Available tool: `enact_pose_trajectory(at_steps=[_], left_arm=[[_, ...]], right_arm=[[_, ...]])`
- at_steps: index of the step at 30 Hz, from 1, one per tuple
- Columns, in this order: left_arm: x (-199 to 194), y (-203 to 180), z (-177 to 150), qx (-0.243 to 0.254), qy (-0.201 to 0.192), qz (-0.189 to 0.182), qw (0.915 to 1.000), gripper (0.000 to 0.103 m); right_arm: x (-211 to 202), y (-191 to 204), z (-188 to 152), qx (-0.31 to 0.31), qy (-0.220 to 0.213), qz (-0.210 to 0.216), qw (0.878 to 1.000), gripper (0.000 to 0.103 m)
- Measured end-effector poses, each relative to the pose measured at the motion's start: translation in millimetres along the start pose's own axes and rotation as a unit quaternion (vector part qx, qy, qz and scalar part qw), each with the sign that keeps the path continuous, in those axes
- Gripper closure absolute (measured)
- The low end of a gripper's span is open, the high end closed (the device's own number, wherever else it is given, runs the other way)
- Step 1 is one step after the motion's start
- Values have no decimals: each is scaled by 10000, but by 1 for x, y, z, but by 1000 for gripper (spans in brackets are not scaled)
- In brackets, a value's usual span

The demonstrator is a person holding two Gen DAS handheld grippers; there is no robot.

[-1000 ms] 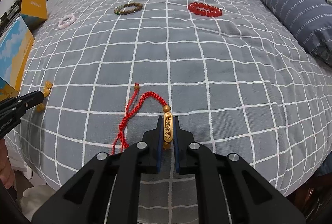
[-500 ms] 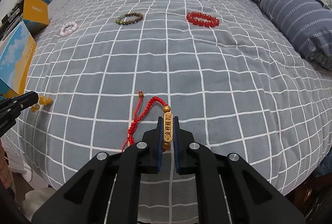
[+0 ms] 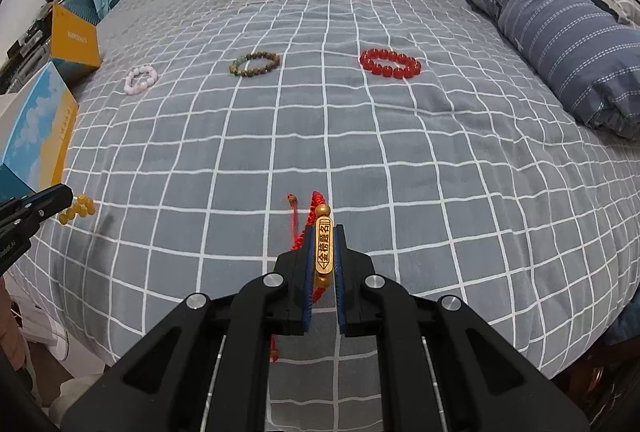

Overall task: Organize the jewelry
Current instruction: 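Lift and carry amber and red string bracelets over the white box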

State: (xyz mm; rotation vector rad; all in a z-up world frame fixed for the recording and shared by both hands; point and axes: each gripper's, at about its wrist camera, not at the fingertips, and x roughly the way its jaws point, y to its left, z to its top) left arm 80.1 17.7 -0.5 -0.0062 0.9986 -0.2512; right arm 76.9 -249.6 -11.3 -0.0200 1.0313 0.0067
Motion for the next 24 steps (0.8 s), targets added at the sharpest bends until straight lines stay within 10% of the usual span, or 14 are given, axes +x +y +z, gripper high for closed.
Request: enact_pose_trajectory(at_steps=[24], left_arm=[[-52, 21, 30, -139, -631, 405, 9971, 94]], right_arm=[[-43, 36, 51, -215, -674, 124, 9974, 95]])
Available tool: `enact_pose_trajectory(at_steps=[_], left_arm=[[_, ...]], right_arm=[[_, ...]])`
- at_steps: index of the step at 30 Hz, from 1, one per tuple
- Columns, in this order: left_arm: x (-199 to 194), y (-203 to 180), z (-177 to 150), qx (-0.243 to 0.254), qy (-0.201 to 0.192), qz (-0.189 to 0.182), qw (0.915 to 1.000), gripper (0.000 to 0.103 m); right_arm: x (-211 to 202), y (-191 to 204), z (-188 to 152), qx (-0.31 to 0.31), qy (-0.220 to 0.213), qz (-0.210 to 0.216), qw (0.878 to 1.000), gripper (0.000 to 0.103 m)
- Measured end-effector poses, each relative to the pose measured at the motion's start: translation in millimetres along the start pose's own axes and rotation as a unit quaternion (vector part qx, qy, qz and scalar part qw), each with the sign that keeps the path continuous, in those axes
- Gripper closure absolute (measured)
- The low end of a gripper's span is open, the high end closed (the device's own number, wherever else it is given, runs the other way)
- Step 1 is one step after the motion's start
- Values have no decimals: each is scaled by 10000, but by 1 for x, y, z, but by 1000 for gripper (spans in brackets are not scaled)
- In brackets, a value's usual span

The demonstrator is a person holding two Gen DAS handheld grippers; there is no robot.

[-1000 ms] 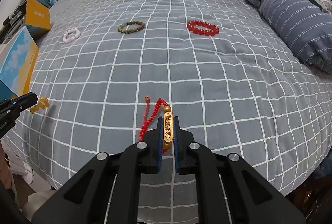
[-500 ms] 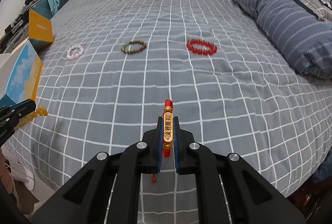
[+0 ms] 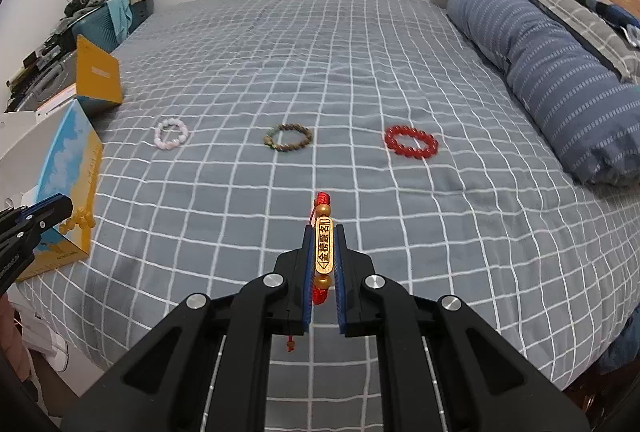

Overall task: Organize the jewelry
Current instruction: 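Lift and carry amber and red string bracelets over the white box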

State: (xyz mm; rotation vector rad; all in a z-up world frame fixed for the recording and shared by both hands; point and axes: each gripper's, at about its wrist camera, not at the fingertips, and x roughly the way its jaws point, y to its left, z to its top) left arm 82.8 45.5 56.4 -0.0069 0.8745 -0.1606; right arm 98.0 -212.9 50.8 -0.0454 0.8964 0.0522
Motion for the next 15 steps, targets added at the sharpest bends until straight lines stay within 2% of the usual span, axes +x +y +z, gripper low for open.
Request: enact_pose_trajectory(at_steps=[15], left_arm=[[-36, 16, 24, -74, -326, 389, 9987, 94]], right_arm=[[-15, 51, 40, -363, -297, 346, 9983, 95]])
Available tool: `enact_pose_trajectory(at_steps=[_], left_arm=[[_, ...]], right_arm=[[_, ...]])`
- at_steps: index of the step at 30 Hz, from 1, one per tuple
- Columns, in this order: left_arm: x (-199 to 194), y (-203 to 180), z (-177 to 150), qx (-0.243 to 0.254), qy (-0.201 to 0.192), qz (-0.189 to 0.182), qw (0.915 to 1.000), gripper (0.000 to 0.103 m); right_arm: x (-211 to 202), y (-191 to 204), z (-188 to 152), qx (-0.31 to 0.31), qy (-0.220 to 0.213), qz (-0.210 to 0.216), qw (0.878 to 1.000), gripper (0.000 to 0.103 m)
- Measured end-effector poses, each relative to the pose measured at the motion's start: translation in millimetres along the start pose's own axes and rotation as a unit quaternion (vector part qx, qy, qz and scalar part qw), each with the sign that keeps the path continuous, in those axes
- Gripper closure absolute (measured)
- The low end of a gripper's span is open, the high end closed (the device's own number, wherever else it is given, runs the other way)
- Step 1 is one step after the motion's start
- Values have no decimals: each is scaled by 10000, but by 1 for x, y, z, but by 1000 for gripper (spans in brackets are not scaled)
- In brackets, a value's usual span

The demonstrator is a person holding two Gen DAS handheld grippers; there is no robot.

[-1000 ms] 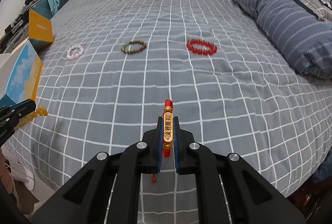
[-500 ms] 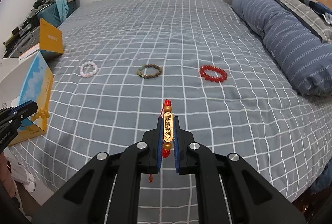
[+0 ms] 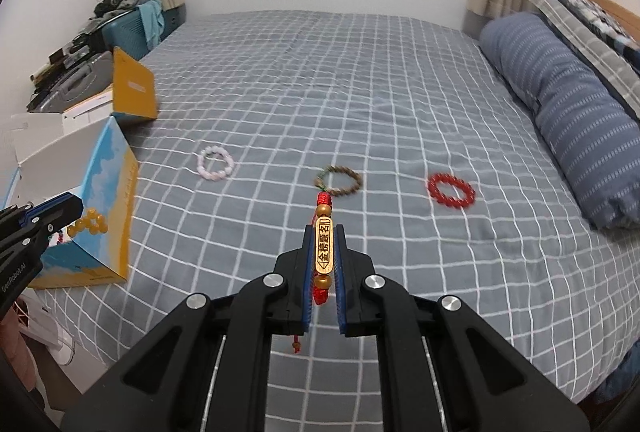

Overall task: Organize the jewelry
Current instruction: 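Lift and carry amber and red string bracelets over the white box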

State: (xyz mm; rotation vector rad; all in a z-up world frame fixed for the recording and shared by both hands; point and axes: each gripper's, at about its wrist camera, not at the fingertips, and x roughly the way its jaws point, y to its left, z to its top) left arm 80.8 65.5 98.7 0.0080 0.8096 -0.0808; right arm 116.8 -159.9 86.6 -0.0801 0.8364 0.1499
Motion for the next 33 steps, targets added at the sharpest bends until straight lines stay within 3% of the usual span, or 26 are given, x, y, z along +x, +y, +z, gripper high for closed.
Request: enact_pose_trajectory(at_steps=[13, 20, 33], left_arm=[[-25, 41, 19, -109, -132, 152, 9997, 94], [-47, 85, 20, -362, -261, 513, 9977, 94], [-80, 166, 7, -1008, -282, 1080, 9886, 94]], right_arm=[[-16, 64, 43, -461, -319, 347, 9978, 95], [-9, 110, 63, -575, -217, 842, 9946, 95], [-7, 227, 78, -1232, -107, 1692, 9778, 95]])
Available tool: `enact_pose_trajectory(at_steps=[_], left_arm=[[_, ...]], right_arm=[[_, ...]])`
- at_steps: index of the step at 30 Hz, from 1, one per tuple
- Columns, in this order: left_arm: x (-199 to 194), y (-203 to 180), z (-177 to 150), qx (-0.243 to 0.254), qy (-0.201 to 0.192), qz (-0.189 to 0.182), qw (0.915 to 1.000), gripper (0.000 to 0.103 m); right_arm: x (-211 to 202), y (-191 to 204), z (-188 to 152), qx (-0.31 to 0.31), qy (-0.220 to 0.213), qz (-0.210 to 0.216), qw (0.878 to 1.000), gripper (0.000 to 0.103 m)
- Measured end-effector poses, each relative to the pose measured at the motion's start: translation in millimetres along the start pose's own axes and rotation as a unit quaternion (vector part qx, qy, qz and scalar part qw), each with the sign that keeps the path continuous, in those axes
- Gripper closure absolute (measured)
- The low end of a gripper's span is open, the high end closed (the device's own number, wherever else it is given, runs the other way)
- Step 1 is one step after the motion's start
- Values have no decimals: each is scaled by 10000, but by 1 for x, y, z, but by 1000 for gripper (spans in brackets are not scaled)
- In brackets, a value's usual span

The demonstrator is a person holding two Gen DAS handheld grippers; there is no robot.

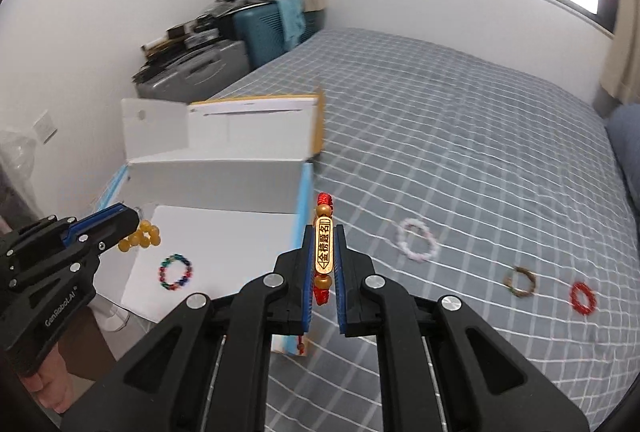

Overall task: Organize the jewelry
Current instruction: 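Lift and carry amber and red string bracelets over the white box, then open left tool releasing amber bracelet while right tool releases red string bracelet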

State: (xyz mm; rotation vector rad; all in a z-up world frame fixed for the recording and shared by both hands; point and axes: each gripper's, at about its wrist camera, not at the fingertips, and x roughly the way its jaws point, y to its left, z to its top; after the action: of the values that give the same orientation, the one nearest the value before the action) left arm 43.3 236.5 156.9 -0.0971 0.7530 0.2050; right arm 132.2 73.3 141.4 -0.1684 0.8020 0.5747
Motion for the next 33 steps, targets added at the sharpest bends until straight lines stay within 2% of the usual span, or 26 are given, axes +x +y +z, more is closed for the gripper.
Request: enact_pose_trajectory(at_steps=[7, 15, 24, 33], left_arm=[[15, 34, -10, -255, 102, 382, 9989, 94], [52, 67, -35, -622, 581, 442, 9954, 93], [80, 86, -64, -804, 982, 443, 9909, 93], [98, 95, -72, -872, 1235, 471, 9874, 93]], right_arm=[[33, 45, 2, -254, 267, 270, 9990, 95], [82, 84, -14, -400, 656, 519, 9957, 95], [119, 102, -39, -383, 1066, 400, 9928, 95], [142, 104, -50, -285, 1393, 207, 9896, 95]])
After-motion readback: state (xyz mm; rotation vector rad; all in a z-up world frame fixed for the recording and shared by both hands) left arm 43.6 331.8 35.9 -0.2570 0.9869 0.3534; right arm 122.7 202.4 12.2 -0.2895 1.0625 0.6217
